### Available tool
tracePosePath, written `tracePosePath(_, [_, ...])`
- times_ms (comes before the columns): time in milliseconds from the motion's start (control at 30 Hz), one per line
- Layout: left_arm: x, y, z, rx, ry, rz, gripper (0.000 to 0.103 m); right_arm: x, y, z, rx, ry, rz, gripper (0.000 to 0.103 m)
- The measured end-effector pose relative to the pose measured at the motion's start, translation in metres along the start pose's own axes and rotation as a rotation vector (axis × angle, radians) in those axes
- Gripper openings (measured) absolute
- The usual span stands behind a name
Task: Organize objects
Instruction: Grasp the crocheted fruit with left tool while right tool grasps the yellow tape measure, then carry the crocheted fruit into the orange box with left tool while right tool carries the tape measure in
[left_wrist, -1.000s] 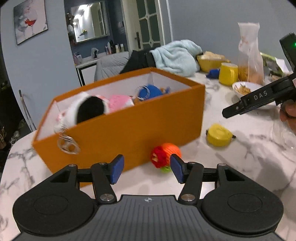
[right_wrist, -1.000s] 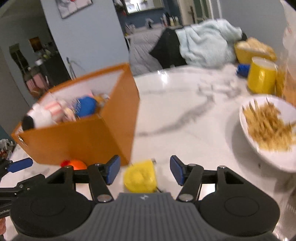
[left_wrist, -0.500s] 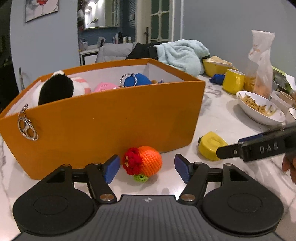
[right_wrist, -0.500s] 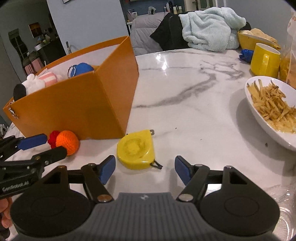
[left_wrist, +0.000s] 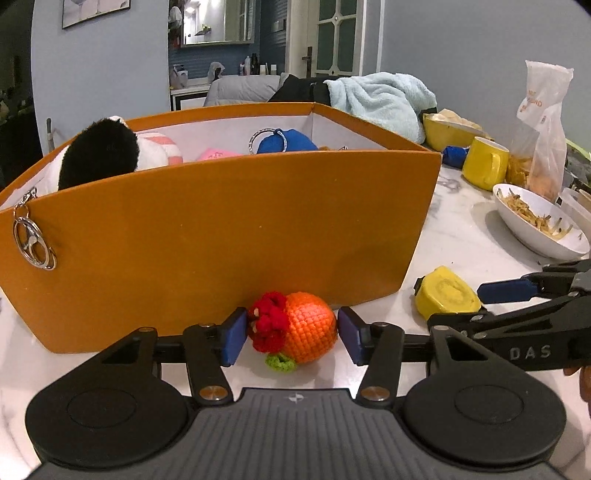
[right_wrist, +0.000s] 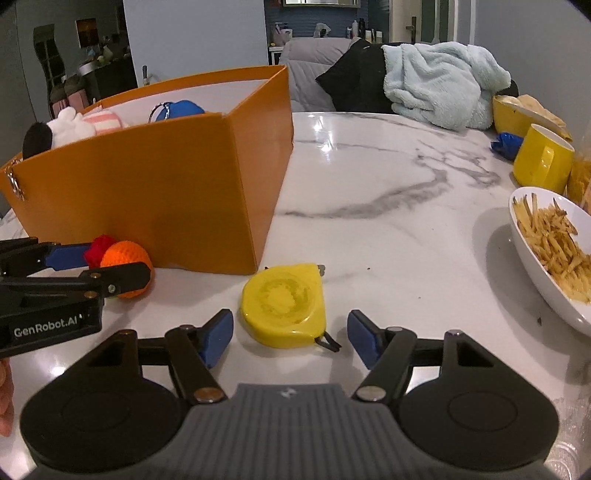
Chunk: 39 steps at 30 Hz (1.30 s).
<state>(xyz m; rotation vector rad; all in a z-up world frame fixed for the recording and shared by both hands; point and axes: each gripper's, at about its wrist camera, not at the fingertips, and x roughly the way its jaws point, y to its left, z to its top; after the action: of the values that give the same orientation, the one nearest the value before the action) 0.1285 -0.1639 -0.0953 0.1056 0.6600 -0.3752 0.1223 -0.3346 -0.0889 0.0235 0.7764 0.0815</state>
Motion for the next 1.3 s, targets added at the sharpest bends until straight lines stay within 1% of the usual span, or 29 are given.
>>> tracePosePath(100, [0.000, -0.002, -0.001, 0.012, -0.007, 0.005, 0.062, 0.002, 0.002, -0.001, 0.000, 0.007, 0.000, 0.071])
tracePosePath(167, [0.002, -0.001, -0.001, 0.001, 0.000, 0.000, 0.062, 0.002, 0.003, -0.001, -0.005, 0.008, 0.000, 0.071])
tracePosePath(300, [0.010, 0.001, -0.003, -0.040, 0.061, -0.015, 0.062, 0.002, 0.004, -0.001, -0.008, 0.006, -0.003, 0.069])
tracePosePath(367, [0.010, 0.000, -0.004, -0.037, 0.057, -0.007, 0.061, 0.002, 0.005, -0.002, -0.017, 0.003, -0.006, 0.066])
tracePosePath(433, [0.010, 0.000, -0.005, -0.036, 0.058, -0.011, 0.059, 0.002, 0.005, -0.002, -0.033, -0.001, -0.006, 0.056])
tracePosePath(500, [0.010, 0.000, -0.004, -0.027, 0.062, -0.017, 0.058, 0.002, 0.006, -0.002, -0.048, -0.004, -0.003, 0.053])
tracePosePath(633, [0.005, 0.000, -0.006, 0.006, 0.063, -0.007, 0.057, 0.001, 0.005, -0.002, -0.059, -0.007, 0.003, 0.051])
tracePosePath(867, [-0.014, 0.005, -0.003, 0.018, 0.048, -0.023, 0.057, -0.004, 0.009, -0.004, -0.088, 0.005, 0.008, 0.051])
tracePosePath(1067, [-0.033, 0.012, 0.003, 0.020, 0.032, -0.022, 0.057, -0.022, 0.018, -0.003, -0.128, -0.021, 0.014, 0.051])
tracePosePath(1300, [-0.073, 0.009, 0.012, 0.124, 0.014, -0.048, 0.057, -0.043, 0.028, -0.004, -0.151, -0.035, 0.031, 0.051])
